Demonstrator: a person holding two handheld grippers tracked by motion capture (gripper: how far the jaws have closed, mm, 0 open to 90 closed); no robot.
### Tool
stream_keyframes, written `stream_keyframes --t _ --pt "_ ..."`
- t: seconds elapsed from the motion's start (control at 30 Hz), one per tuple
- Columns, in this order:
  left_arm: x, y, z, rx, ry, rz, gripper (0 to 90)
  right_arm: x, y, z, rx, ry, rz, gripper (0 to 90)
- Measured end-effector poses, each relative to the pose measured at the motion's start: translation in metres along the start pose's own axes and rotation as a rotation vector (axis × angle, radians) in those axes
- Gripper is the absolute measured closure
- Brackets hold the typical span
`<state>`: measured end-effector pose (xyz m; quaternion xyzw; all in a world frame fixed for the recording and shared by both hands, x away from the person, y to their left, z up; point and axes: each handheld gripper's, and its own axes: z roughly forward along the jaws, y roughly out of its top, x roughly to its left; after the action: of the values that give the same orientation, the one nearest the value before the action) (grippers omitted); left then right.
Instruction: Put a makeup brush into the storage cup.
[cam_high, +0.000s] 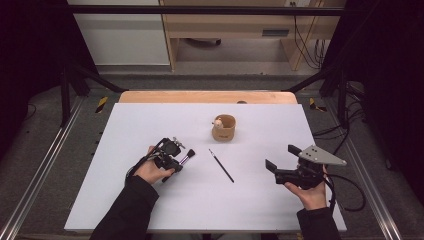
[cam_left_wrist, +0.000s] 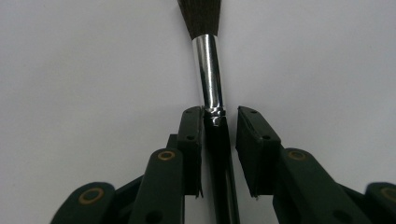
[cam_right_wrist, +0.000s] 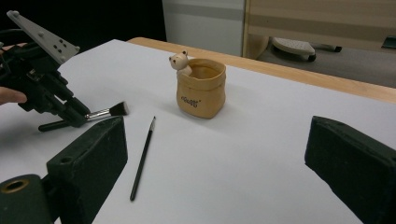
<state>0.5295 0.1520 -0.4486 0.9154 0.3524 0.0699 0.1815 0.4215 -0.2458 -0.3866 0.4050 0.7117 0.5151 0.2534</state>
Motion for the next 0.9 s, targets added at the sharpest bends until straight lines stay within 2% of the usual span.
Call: stream_keyframes --t 0.4,0.83,0.9 --pt "-0.0019 0.0018 0.0000 0.020 0.007 0.004 77.4 0.0007 -0.0002 0.0006 0.005 0.002 0.001 6.3" --pt "-0.0022 0.0020 -0.0005 0.023 0.004 0.035 78.1 0.0006 -0.0006 0.0011 0.009 0.005 0.000 6.4" --pt "-0.0024 0.0016 -0.0028 0.012 0.002 0.046 78.5 0.0006 -0.0005 0.0011 0.008 0.005 0.002 6.5"
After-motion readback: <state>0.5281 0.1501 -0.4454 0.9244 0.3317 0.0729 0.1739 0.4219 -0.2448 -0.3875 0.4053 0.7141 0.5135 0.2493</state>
